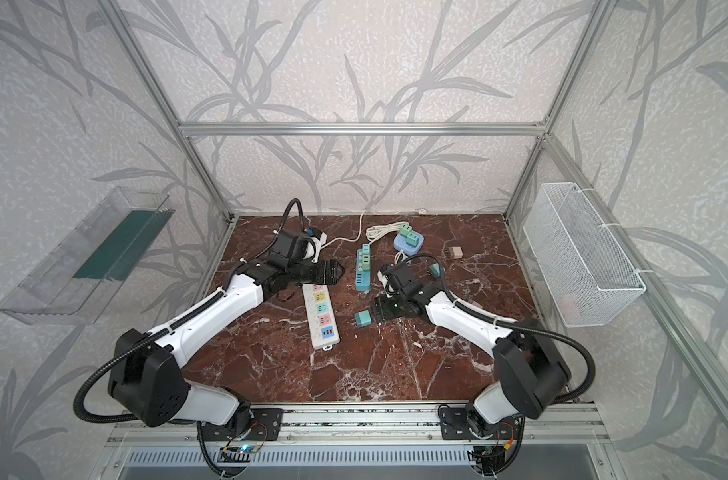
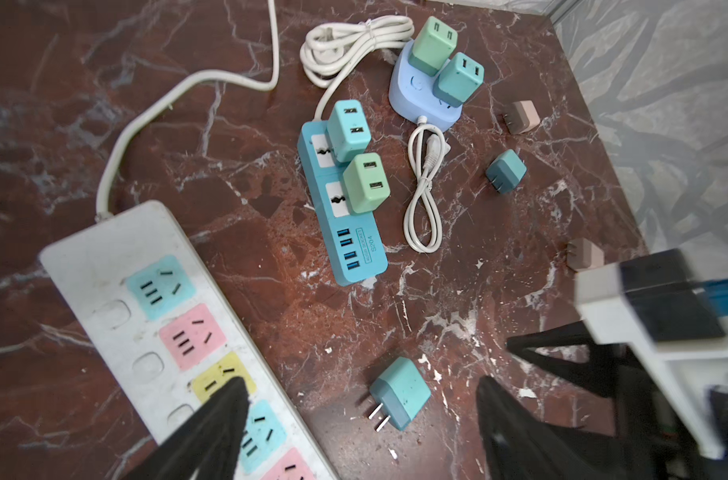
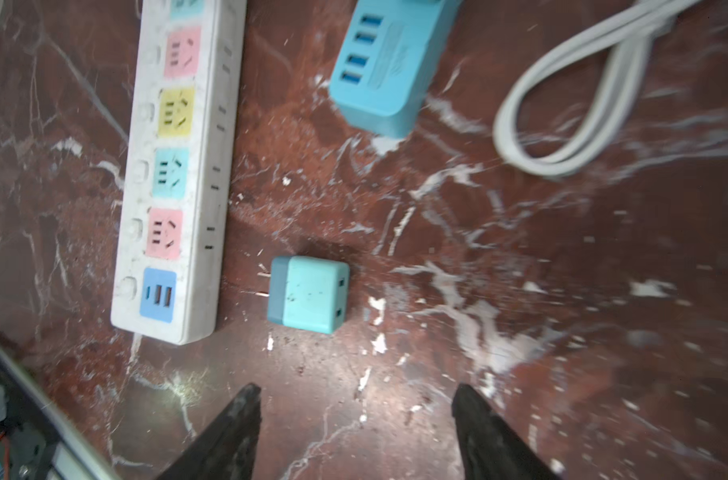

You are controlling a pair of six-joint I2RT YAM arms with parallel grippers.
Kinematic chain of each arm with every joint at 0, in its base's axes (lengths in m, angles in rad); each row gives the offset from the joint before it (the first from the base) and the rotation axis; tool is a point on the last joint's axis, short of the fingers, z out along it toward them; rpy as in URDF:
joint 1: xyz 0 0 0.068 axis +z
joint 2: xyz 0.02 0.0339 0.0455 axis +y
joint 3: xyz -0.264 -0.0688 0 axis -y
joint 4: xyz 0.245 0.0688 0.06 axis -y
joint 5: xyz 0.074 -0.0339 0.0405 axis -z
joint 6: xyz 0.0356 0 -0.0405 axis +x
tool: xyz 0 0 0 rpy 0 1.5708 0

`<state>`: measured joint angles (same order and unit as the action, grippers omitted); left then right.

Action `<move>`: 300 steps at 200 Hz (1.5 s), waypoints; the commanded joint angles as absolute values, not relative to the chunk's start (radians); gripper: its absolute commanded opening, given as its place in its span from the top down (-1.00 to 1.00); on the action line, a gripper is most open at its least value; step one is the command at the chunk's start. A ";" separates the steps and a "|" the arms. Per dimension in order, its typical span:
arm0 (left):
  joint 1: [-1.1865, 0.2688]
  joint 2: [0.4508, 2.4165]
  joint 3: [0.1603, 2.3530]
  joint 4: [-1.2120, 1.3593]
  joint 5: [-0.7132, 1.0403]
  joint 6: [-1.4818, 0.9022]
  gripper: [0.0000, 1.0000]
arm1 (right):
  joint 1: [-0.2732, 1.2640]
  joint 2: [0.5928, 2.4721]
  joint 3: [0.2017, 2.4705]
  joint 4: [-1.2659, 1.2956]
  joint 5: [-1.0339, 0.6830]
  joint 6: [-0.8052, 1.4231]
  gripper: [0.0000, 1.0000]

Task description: Insert the plug

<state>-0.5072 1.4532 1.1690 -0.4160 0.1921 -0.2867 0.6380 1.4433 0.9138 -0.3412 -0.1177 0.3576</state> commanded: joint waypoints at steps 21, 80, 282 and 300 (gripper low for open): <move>-0.696 1.526 1.208 -0.534 -0.009 0.127 -0.58 | 0.563 1.279 0.770 -0.371 0.088 0.361 -0.49; -0.753 1.799 1.431 -0.850 0.107 0.261 -0.56 | 0.361 1.146 0.643 -0.281 -0.202 0.425 -0.32; -0.802 2.013 1.396 -0.717 0.071 0.293 0.00 | 0.315 1.111 0.640 -0.323 -0.259 0.379 -0.39; -0.802 2.017 1.396 -0.706 0.090 0.296 -0.01 | 0.304 1.101 0.640 -0.337 -0.256 0.373 -0.39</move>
